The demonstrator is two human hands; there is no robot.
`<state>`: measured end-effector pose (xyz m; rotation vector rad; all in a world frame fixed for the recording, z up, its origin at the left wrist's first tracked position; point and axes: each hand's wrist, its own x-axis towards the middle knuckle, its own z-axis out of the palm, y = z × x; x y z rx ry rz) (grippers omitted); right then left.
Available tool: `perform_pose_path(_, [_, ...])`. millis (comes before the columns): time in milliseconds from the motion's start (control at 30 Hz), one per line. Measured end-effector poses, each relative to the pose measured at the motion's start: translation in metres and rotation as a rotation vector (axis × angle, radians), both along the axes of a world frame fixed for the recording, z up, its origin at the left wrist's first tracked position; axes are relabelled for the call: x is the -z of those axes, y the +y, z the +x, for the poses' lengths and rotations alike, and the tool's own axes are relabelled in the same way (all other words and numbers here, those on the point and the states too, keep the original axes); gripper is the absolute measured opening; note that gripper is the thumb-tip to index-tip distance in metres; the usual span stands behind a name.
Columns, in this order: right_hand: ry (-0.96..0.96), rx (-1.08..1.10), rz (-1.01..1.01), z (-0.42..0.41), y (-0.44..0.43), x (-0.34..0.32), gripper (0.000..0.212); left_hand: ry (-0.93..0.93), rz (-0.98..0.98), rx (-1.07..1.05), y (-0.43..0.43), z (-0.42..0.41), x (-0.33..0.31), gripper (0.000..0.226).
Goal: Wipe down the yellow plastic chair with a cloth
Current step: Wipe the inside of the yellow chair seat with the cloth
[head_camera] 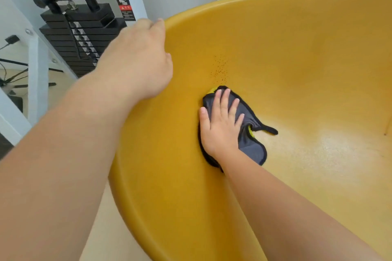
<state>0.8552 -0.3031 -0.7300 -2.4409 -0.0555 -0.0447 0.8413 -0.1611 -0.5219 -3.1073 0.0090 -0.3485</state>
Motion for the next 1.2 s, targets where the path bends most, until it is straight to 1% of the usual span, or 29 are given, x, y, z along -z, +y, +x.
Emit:
perform_pose_path(67, [-0.071,-0.185,-0.030,-0.017,-0.009,0.006,0.069,0.005,0.051,0.021,-0.002,0.013,-0.002,0.063])
perform_pose_path(133, [-0.100,-0.262,-0.092,-0.020,-0.026,0.020,0.067,-0.010,0.068,0.021,-0.001,0.014,0.001,0.062])
perform_pose_path(200, [-0.102,-0.179,-0.122,-0.004,-0.042,0.028,0.067,-0.027,0.078,0.016,0.001,0.010,0.007,0.064])
perform_pose_path(267, [-0.082,-0.024,-0.120,0.019,-0.049,0.029,0.069,-0.044,0.088,0.006,0.000,0.008,0.010,0.066])
perform_pose_path(367, [-0.116,0.151,-0.073,0.050,-0.040,0.018,0.072,-0.068,0.055,0.001,0.000,0.008,0.009,0.067])
perform_pose_path(433, [-0.154,0.227,-0.018,0.066,-0.027,0.007,0.074,-0.085,0.015,0.007,0.002,0.008,0.008,0.068])
perform_pose_path(500, [-0.191,0.254,0.030,0.077,-0.013,-0.005,0.076,-0.096,-0.009,0.013,0.003,0.008,0.008,0.072])
perform_pose_path(567, [-0.249,0.186,0.039,0.079,-0.002,-0.015,0.076,-0.099,-0.022,0.013,0.002,0.007,0.006,0.079])
perform_pose_path(667, [-0.372,-0.073,0.009,0.066,0.011,-0.024,0.075,-0.096,-0.007,0.021,0.000,0.005,0.006,0.081])
perform_pose_path(733, [-0.434,-0.244,-0.037,0.054,0.011,-0.019,0.073,-0.090,0.064,-0.009,-0.004,0.003,0.008,0.076])
perform_pose_path(800, [-0.473,-0.330,-0.097,0.052,0.000,-0.007,0.070,-0.080,0.188,-0.062,-0.009,0.002,0.013,0.072])
perform_pose_path(833, [-0.480,-0.323,-0.118,0.055,-0.009,-0.001,0.069,-0.078,0.240,-0.078,-0.011,0.001,0.015,0.072])
perform_pose_path(900, [-0.443,-0.201,-0.135,0.064,-0.028,0.009,0.070,-0.082,0.298,-0.085,-0.013,0.000,0.019,0.070])
perform_pose_path(1000, [-0.332,0.040,-0.107,0.078,-0.043,0.010,0.071,-0.101,0.324,-0.085,-0.010,-0.001,0.022,0.068])
perform_pose_path(1067, [-0.296,0.122,-0.043,0.080,-0.027,-0.004,0.075,-0.114,0.312,-0.089,-0.011,-0.001,0.024,0.068])
perform_pose_path(1100, [-0.304,0.097,-0.003,0.078,-0.013,-0.015,0.077,-0.117,0.298,-0.091,-0.012,-0.001,0.024,0.068])
perform_pose_path(1133, [-0.340,0.011,0.020,0.074,0.002,-0.025,0.079,-0.122,0.284,-0.090,-0.011,-0.001,0.023,0.068])
perform_pose_path(1200, [-0.465,-0.238,0.023,0.059,0.028,-0.039,0.077,-0.134,0.273,-0.082,-0.011,0.000,0.022,0.068])
